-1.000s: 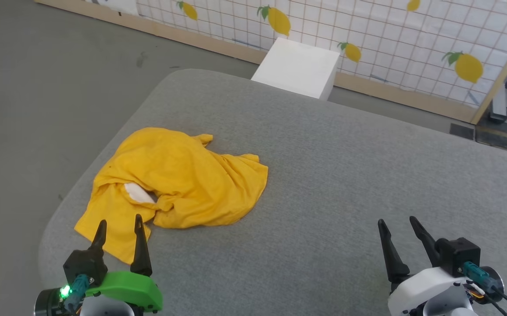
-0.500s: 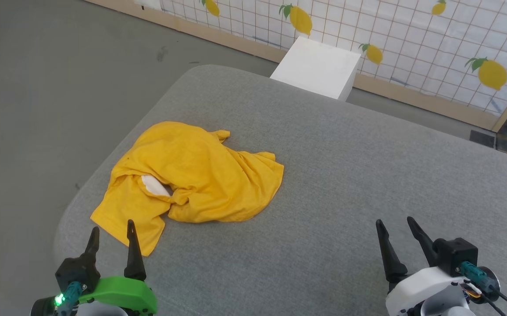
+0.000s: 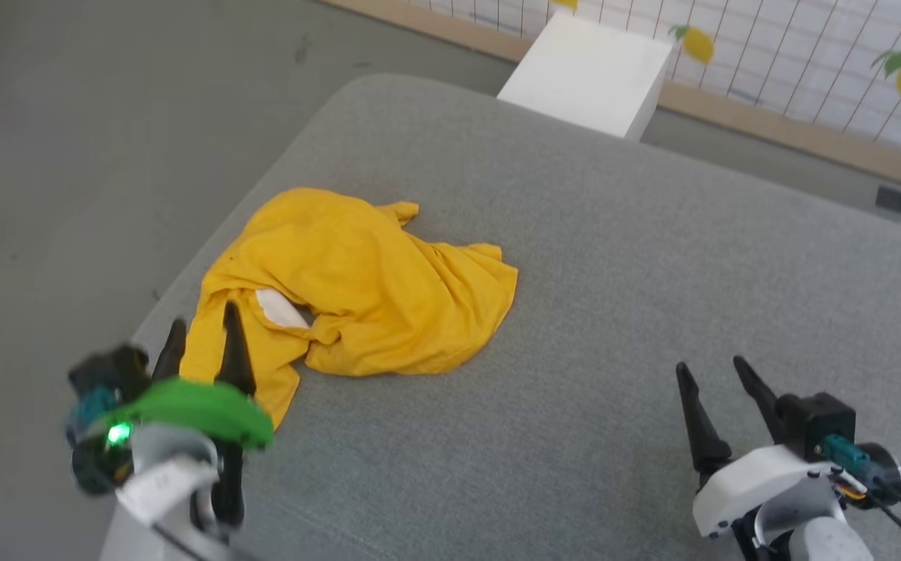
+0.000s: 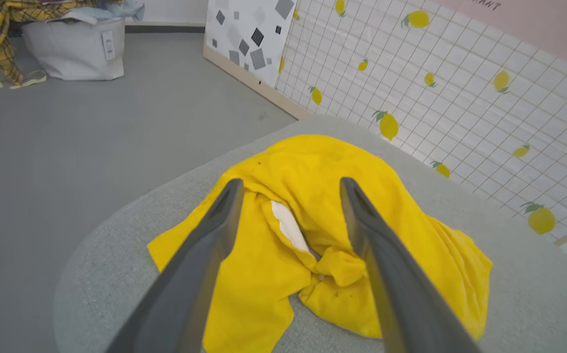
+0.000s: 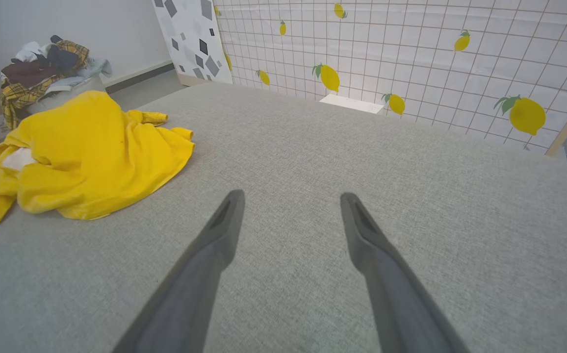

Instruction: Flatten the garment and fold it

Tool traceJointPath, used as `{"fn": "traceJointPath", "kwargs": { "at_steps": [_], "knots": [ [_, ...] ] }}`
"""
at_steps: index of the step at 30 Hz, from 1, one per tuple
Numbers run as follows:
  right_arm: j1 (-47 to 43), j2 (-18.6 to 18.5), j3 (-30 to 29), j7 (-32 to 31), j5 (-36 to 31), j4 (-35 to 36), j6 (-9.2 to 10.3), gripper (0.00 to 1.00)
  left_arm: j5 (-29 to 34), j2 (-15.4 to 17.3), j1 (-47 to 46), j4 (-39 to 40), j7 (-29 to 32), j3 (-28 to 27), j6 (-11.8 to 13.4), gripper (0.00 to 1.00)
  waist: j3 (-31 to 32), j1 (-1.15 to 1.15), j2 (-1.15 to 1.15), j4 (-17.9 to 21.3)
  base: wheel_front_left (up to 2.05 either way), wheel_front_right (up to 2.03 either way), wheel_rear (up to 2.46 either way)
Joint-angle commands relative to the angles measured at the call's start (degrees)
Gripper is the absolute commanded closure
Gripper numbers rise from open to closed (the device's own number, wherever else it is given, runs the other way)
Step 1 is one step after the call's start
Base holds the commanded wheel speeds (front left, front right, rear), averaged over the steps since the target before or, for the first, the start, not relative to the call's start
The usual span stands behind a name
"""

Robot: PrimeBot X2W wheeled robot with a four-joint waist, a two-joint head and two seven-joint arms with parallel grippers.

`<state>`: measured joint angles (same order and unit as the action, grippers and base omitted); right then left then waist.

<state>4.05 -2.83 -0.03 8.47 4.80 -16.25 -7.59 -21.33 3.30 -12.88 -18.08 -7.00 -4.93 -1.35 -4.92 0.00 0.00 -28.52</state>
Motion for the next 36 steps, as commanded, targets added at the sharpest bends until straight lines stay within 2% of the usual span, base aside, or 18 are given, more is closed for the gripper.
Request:
{"fn": "traceJointPath", "kwargs": {
  "at_steps": [1,4,9,14,20,26,27,28,32,36],
  "knots": [
    [1.2,0.0,-0.3,-0.7,-0.8,0.8,0.09,0.00,-2.2,0.2,-3.8,-2.6,1.4,-0.5,-0.5,0.00,-3.1,0.00,0.00,1.0,0.00,0.00,0.00],
    [1.8,0.0,-0.5,-2.3,-2.2,2.8,0.09,0.00,-5.3,0.8,-9.7,-8.1,5.1,-1.5,-0.8,0.00,-5.9,0.00,0.00,2.9,0.00,0.00,0.00],
    [2.1,0.0,-1.8,-4.6,-4.1,7.0,0.10,0.00,-10.5,2.3,-18.7,-18.0,11.8,-4.2,0.3,0.00,-11.0,0.00,0.00,6.9,0.00,0.00,0.00],
    [1.2,0.0,-3.5,-6.0,-5.1,10.6,0.10,0.00,-13.3,2.8,-23.6,-24.8,17.4,-5.4,1.7,0.00,-14.2,0.00,0.00,9.8,0.00,0.00,0.00],
    [0.3,0.0,-4.3,-7.2,-5.4,13.9,0.10,0.00,-14.8,2.7,-26.7,-30.8,22.0,-5.3,2.9,0.00,-17.1,0.00,0.00,10.9,0.00,0.00,0.00],
    [-0.6,0.0,-4.8,-7.6,-5.2,15.2,0.10,0.00,-15.9,1.6,-27.4,-37.2,29.3,-3.9,4.3,0.00,-18.0,0.00,0.00,10.4,0.00,0.00,0.00],
    [-0.8,0.0,-4.9,-7.6,-5.2,15.3,0.10,0.00,-16.1,1.4,-27.5,-37.6,29.6,-3.9,4.5,0.11,-18.0,0.00,0.00,10.2,0.00,0.00,0.00],
    [-0.8,0.0,-4.9,-7.7,-5.2,15.3,0.10,0.00,-16.3,1.3,-27.6,-37.8,29.1,-4.0,4.5,1.00,-17.9,0.00,0.00,10.0,0.00,0.00,0.00],
    [-0.8,0.0,-4.5,-7.6,-4.9,15.1,0.10,0.00,-16.6,1.4,-27.8,-36.9,23.4,-4.7,3.0,1.00,-16.9,0.00,0.00,9.2,0.00,0.00,0.00],
    [-0.6,0.0,-3.9,-6.9,-4.3,13.8,0.10,0.00,-16.9,2.0,-28.3,-33.8,14.1,-5.7,-0.7,1.00,-14.7,0.00,0.00,8.2,0.00,0.00,0.00]
  ]
}}
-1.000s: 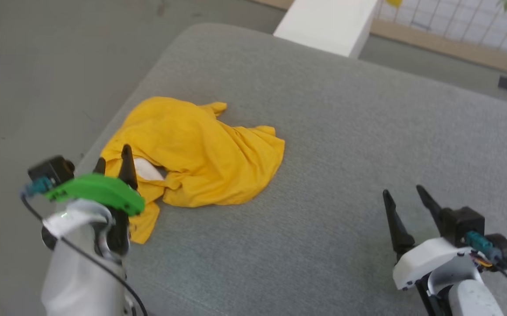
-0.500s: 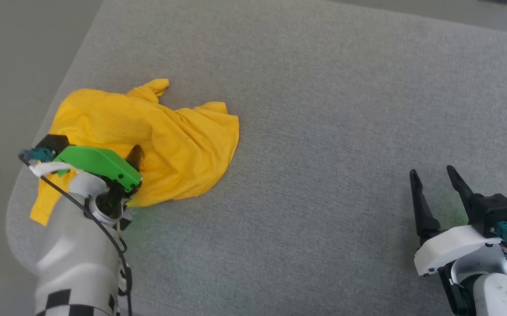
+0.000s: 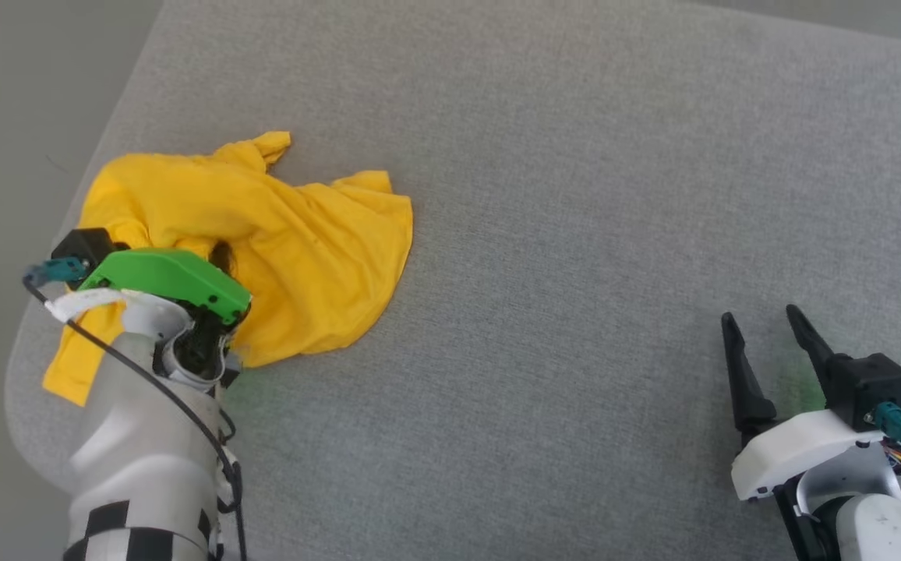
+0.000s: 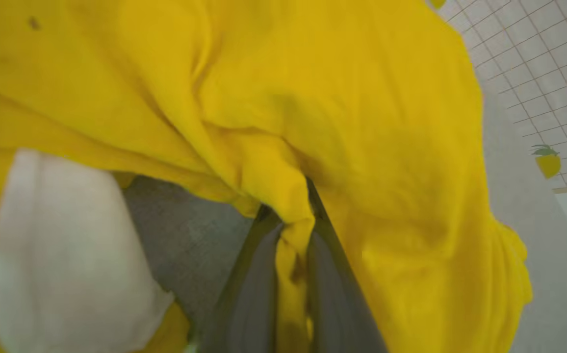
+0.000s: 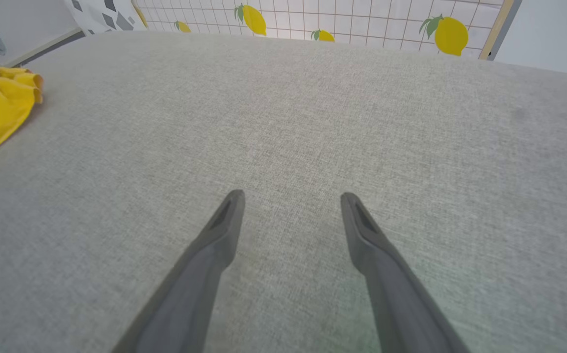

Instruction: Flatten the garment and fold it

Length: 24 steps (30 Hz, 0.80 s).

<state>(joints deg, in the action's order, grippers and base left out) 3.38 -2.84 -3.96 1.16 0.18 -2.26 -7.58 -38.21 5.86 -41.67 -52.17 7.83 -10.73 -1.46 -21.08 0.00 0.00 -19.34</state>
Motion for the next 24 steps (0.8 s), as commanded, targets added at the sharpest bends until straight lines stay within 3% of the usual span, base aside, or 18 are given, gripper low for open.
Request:
{"fn": "traceJointPath", "kwargs": {
  "at_steps": [1,4,9,16,24],
  "knots": [
    [0.1,0.0,0.1,0.6,0.6,-0.5,0.09,0.00,0.0,-0.4,0.2,1.0,-2.6,-0.1,-1.1,1.00,1.9,0.00,0.00,-1.1,0.00,0.00,0.00],
    [0.0,0.0,0.8,1.7,1.9,-2.5,0.09,0.00,0.2,0.3,-1.1,4.2,-8.1,-0.2,-3.2,1.00,4.6,0.00,0.00,-1.8,0.00,0.00,0.00],
    [0.3,0.0,2.5,4.2,4.9,-6.7,0.09,0.00,1.9,3.8,-4.6,10.1,-10.0,1.2,-4.3,1.00,8.8,0.00,0.00,-1.1,0.00,0.00,0.00],
    [1.5,0.0,4.4,8.6,8.9,-13.7,0.09,0.00,2.8,7.8,-12.4,22.9,-4.3,5.2,-5.3,1.00,13.8,0.00,0.00,3.3,0.00,0.00,0.00],
    [2.4,0.0,5.2,12.0,11.9,-21.0,0.09,0.00,1.0,5.6,-19.2,33.7,6.9,10.2,-4.6,1.00,17.8,0.00,0.00,10.9,0.00,0.00,0.00]
  ]
}}
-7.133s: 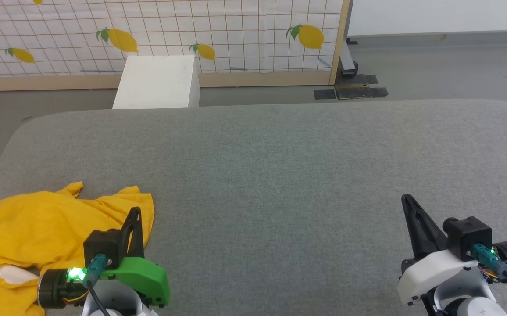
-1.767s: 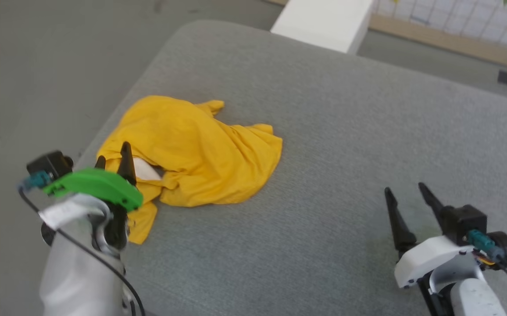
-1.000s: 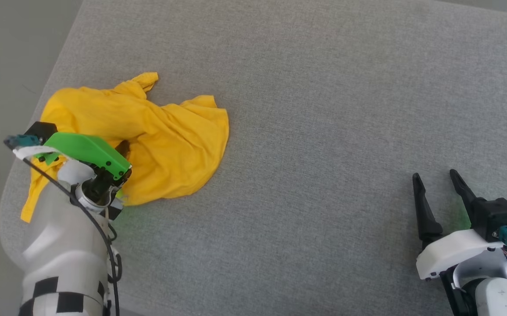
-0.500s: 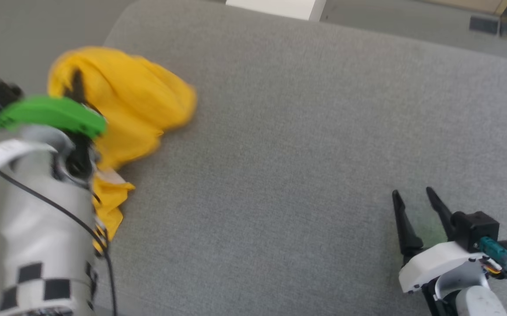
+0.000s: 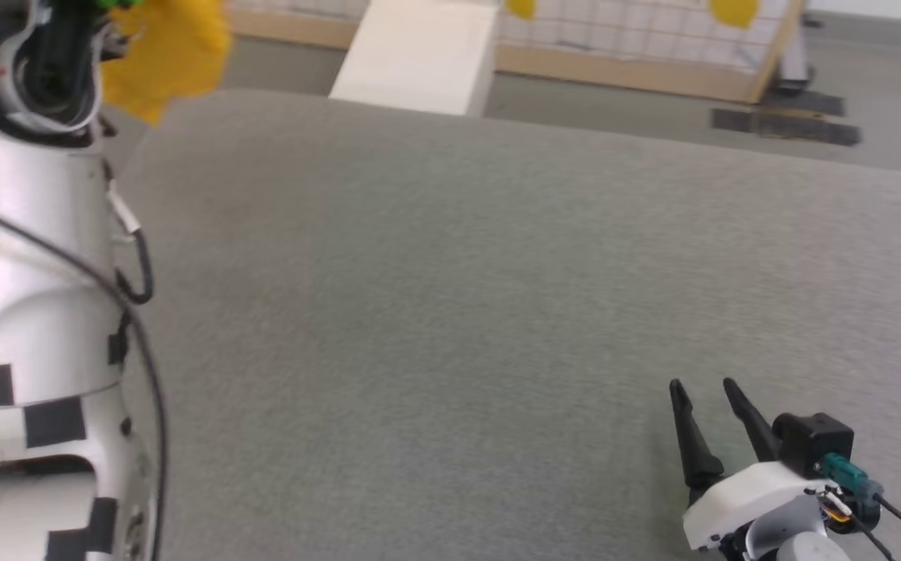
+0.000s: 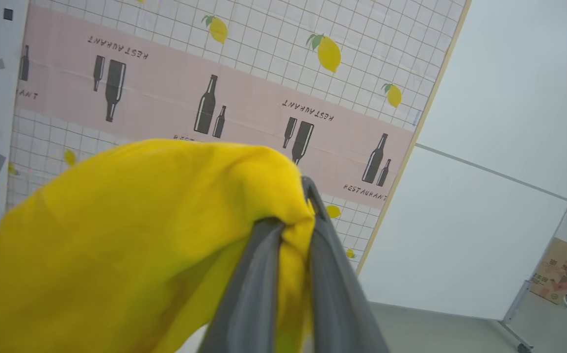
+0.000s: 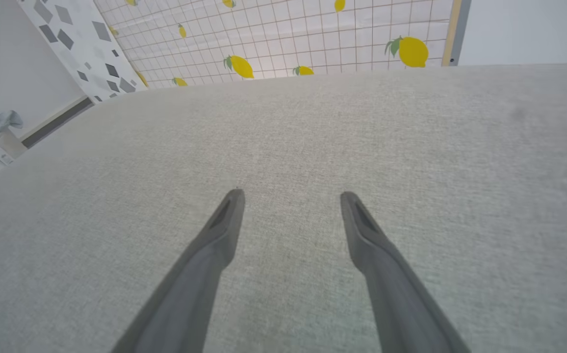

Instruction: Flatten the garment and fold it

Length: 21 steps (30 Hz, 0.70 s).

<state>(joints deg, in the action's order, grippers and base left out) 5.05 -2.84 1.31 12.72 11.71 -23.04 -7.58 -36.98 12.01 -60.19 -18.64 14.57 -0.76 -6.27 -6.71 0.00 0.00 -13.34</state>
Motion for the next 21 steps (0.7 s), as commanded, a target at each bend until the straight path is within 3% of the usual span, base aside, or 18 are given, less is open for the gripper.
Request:
{"fn": "traceJointPath", "kwargs": {
  "at_steps": [1,7,12,18,19,21],
  "knots": [
    [0.8,0.0,-0.2,0.7,0.4,-0.7,0.09,0.00,-0.7,-1.1,-0.9,0.9,1.1,0.6,0.4,1.00,3.6,0.00,0.00,5.8,0.00,0.00,0.00],
    [0.7,0.0,-1.7,1.7,0.1,-3.0,0.09,0.00,-1.1,-3.8,1.5,3.8,4.8,3.8,1.4,1.00,3.4,0.00,0.00,12.3,0.00,0.00,0.00],
    [-1.3,0.0,-4.5,2.0,-1.2,-3.9,0.09,0.00,-1.6,-6.2,8.4,2.9,5.3,7.1,1.3,1.00,2.8,0.00,0.00,15.3,0.00,0.00,0.00],
    [-2.7,0.0,-6.9,2.1,-1.5,-3.9,0.09,0.00,-1.0,-8.1,21.1,-2.8,5.2,13.4,1.8,1.00,1.8,0.00,0.00,17.3,0.00,0.00,0.00],
    [-2.6,0.0,-6.3,2.2,-1.1,-4.0,0.09,0.00,-2.2,-8.7,27.0,-7.4,5.7,16.1,2.8,1.00,1.4,0.00,0.00,18.2,0.00,0.00,0.00],
    [-2.4,0.0,-5.4,2.2,-0.7,-4.1,0.09,0.00,-3.4,-8.9,30.1,-10.4,6.6,17.6,3.9,1.00,1.2,0.00,0.00,18.5,0.00,0.00,0.00]
  ]
}}
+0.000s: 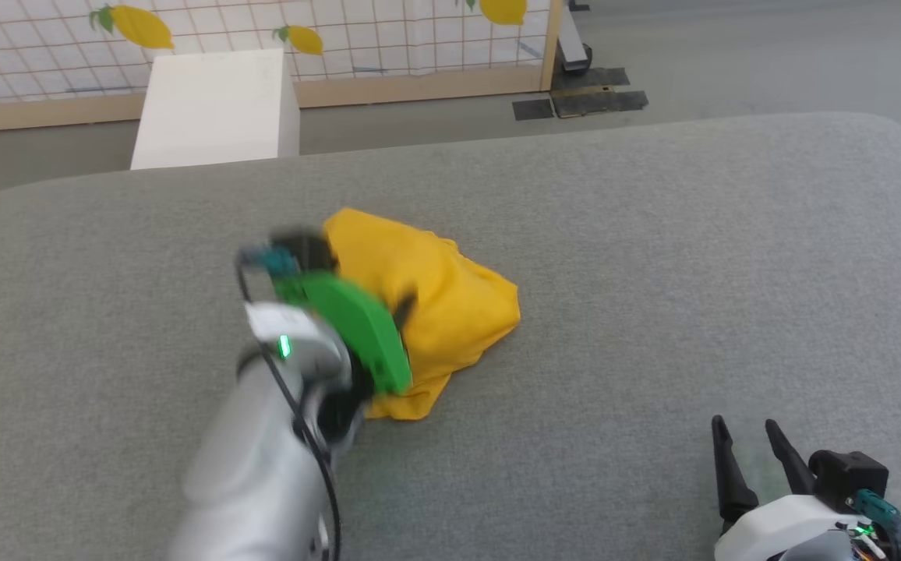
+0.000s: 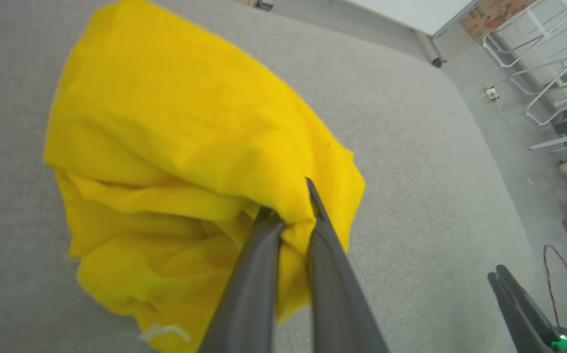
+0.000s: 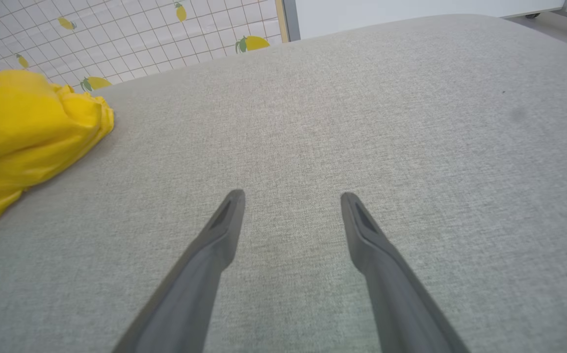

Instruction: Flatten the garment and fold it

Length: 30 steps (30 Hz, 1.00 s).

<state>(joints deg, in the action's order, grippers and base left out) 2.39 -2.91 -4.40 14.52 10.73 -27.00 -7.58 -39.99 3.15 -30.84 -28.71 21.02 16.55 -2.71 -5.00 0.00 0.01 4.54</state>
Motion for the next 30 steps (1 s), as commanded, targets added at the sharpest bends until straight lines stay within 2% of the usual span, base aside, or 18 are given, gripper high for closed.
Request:
{"fn": "traceJointPath", "kwargs": {
  "at_steps": [1,4,8,10,17,20,27,30],
  "knots": [
    [0.3,0.0,0.6,0.4,0.4,-0.1,0.09,0.00,-0.3,-0.1,2.1,-1.7,1.1,1.4,0.8,1.00,-0.5,0.00,-0.01,0.6,0.00,0.00,0.00],
    [0.3,0.0,0.9,0.4,0.4,-0.2,0.09,0.00,-0.7,-0.2,5.9,-6.1,4.7,4.9,2.1,1.00,-0.4,0.00,-0.01,0.1,0.00,0.00,0.00],
    [0.2,0.0,0.8,0.5,0.3,-0.1,0.09,0.00,-2.1,-0.2,7.6,-7.6,4.9,6.6,3.0,1.00,0.1,0.00,-0.01,-1.4,0.00,0.00,0.00],
    [0.2,0.0,0.5,0.5,0.0,0.1,0.09,0.00,-5.0,-0.2,7.2,-5.8,3.8,6.4,3.0,0.00,0.5,0.00,-0.01,-2.4,0.00,0.00,0.00],
    [0.5,0.0,0.6,0.5,0.1,0.4,0.09,0.00,-13.0,-0.1,5.2,4.3,0.7,1.9,4.2,0.00,2.7,0.00,-0.01,-5.6,0.00,0.00,0.00],
    [0.8,0.0,1.6,0.5,0.3,0.4,0.09,0.00,-13.8,1.7,5.6,9.1,-2.5,-1.9,5.0,0.00,3.9,0.00,-0.01,-6.6,0.00,0.00,0.00],
    [1.9,0.0,3.0,0.4,1.2,0.6,0.09,0.00,-10.6,7.4,11.0,16.1,-15.2,-10.1,6.1,0.00,5.9,0.00,-0.01,-8.1,0.00,0.00,0.00],
    [2.5,0.0,3.4,0.2,1.3,0.8,0.09,0.00,-4.5,11.1,14.8,17.8,-22.0,-11.1,7.1,0.00,6.3,0.00,-0.01,-8.5,0.00,0.00,0.00]
  ]
}}
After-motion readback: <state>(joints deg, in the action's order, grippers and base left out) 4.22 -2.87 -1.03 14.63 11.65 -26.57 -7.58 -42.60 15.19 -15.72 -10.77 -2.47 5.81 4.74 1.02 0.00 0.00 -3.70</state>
